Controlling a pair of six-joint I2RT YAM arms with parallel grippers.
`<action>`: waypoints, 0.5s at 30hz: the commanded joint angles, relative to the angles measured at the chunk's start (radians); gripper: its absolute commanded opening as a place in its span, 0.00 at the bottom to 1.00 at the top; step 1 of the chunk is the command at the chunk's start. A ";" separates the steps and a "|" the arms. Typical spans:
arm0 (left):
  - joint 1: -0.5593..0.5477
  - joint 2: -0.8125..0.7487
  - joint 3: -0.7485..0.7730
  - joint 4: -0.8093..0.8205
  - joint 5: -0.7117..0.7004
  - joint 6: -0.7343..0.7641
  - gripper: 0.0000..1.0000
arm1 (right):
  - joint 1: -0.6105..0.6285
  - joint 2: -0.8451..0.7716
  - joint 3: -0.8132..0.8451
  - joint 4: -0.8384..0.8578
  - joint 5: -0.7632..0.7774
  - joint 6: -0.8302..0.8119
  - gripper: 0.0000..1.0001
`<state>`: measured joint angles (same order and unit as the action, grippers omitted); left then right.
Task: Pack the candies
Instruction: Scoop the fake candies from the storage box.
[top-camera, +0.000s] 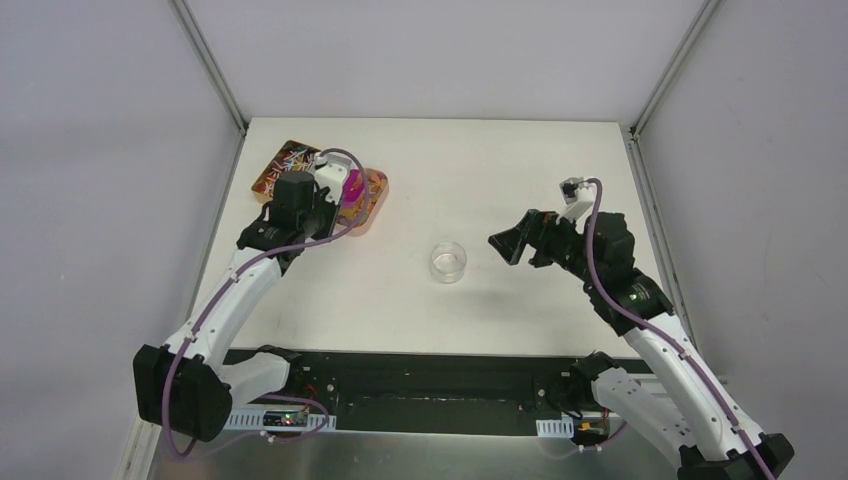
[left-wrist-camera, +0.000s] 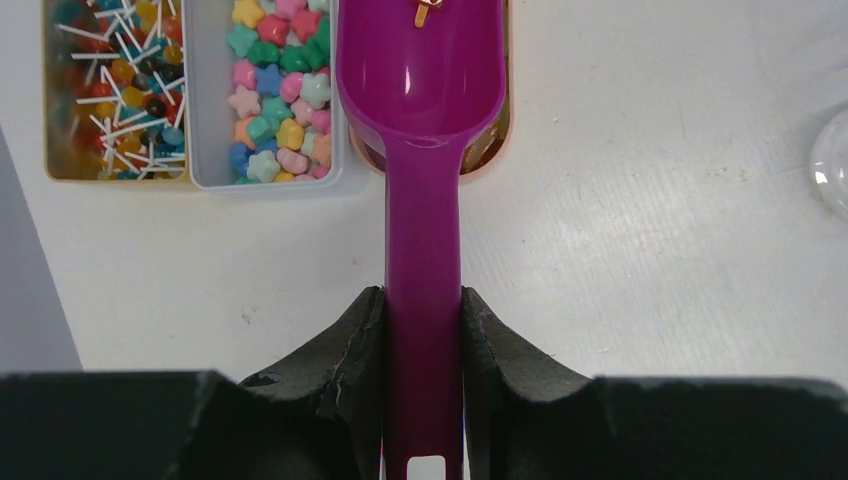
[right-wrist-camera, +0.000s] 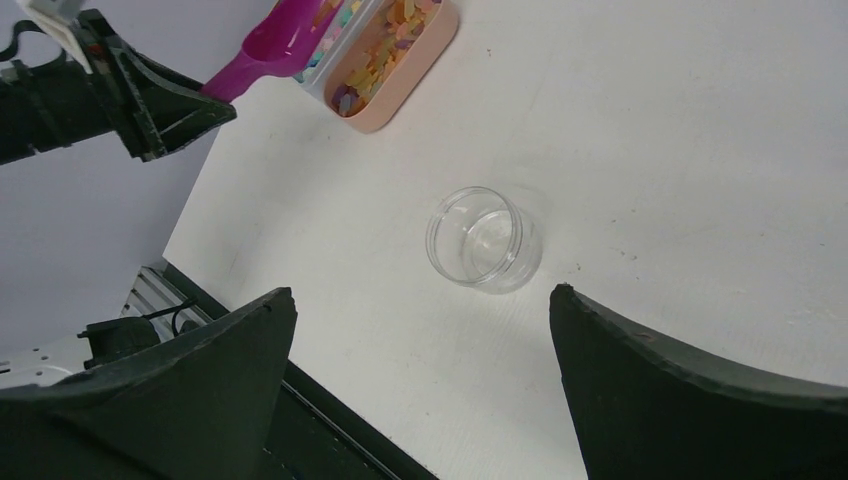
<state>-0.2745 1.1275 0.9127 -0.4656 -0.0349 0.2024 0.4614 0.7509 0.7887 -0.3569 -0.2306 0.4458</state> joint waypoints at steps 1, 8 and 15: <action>-0.022 -0.081 0.006 0.052 0.075 0.058 0.00 | -0.001 -0.028 0.038 -0.017 0.046 -0.046 1.00; -0.088 -0.133 0.030 -0.001 0.164 0.126 0.00 | -0.001 -0.056 0.044 -0.037 0.088 -0.075 1.00; -0.174 -0.146 0.075 -0.066 0.260 0.172 0.00 | -0.001 -0.062 0.050 -0.052 0.113 -0.097 1.00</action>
<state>-0.4046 1.0069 0.9180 -0.5133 0.1520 0.3241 0.4614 0.7033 0.7910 -0.4107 -0.1493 0.3859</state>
